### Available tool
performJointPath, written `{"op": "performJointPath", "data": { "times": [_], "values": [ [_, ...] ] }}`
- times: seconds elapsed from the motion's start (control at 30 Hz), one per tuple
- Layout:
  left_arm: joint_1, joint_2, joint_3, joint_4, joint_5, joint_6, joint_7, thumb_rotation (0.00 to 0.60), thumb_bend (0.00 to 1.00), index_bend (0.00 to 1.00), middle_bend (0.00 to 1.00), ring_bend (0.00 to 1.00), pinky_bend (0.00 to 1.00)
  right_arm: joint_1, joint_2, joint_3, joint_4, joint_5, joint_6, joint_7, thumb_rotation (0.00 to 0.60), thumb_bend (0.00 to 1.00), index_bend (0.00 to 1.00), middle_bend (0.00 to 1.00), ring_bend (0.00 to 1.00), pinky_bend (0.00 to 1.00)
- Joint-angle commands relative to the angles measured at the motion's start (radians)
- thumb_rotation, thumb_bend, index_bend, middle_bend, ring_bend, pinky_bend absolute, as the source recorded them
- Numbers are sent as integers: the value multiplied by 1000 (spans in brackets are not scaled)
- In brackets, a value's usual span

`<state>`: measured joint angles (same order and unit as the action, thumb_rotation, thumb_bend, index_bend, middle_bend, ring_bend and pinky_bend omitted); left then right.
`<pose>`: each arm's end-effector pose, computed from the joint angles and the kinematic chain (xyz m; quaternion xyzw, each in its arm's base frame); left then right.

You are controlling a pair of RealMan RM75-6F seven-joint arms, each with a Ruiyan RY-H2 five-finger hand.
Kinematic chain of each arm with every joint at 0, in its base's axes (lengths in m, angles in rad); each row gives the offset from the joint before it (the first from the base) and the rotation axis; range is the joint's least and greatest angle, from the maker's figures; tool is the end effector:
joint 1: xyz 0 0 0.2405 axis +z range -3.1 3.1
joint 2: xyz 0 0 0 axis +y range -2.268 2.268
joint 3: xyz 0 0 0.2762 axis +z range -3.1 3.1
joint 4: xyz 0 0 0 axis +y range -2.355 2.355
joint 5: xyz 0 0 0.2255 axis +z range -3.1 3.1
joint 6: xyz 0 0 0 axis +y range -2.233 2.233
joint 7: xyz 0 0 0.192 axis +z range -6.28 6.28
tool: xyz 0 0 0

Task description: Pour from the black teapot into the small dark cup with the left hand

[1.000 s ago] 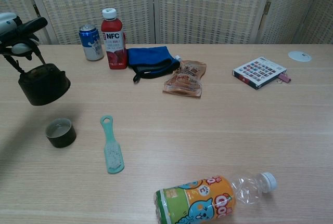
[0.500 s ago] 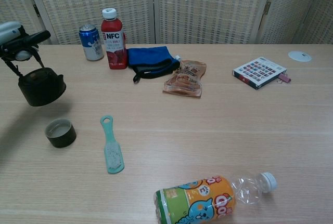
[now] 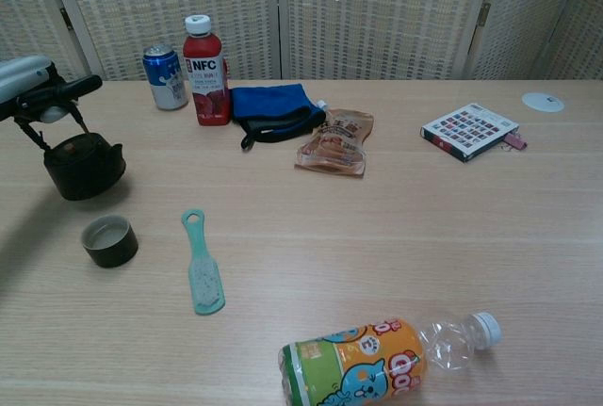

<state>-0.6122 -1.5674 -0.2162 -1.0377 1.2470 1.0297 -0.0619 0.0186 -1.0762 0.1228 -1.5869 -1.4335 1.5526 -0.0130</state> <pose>-0.2797 0.4489 0.0287 -0.6337 -0.3993 -0.4010 0.5275 -0.3559 -0.2235 0.2025 0.5460 -0.3535 0.3774 0.6591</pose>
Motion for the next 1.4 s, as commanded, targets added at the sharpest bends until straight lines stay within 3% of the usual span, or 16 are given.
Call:
{"op": "performJointPath", "data": {
  "times": [0.03, 0.6, 0.87, 1.1, 1.17, 1.33, 1.4],
  "values": [
    [-4, -12, 6, 19, 4, -5, 6, 0, 146, 925, 994, 834, 336, -1, 0, 0, 1, 0, 0, 1, 600, 156, 262, 262, 163, 157],
    [-7, -31, 20, 55, -10, -36, 53, 0, 146, 854, 914, 759, 326, -1, -1, -1, 7, -1, 0, 8, 600, 156, 262, 262, 163, 157],
    [-4, -30, 18, 49, -25, -43, 77, 0, 147, 768, 829, 679, 326, -2, -1, -2, 5, -4, 3, 8, 600, 156, 262, 262, 163, 157],
    [2, -19, 15, 28, -33, -40, 87, 0, 146, 654, 642, 497, 326, -1, -1, -2, 3, -7, 3, 6, 600, 156, 262, 262, 163, 157],
    [7, -10, 13, 9, -37, -37, 85, 0, 146, 584, 537, 407, 312, -1, 0, -2, 2, -9, 5, 5, 600, 156, 262, 262, 163, 157],
    [29, 26, 2, -69, -26, 16, 70, 0, 146, 426, 353, 263, 91, 0, 6, -4, 1, -13, 2, 4, 600, 155, 262, 262, 163, 157],
    [41, 42, -3, -103, -24, 42, 66, 0, 146, 392, 323, 247, 58, 3, 11, -6, 1, -16, -4, 5, 600, 155, 262, 257, 163, 157]
  ]
}}
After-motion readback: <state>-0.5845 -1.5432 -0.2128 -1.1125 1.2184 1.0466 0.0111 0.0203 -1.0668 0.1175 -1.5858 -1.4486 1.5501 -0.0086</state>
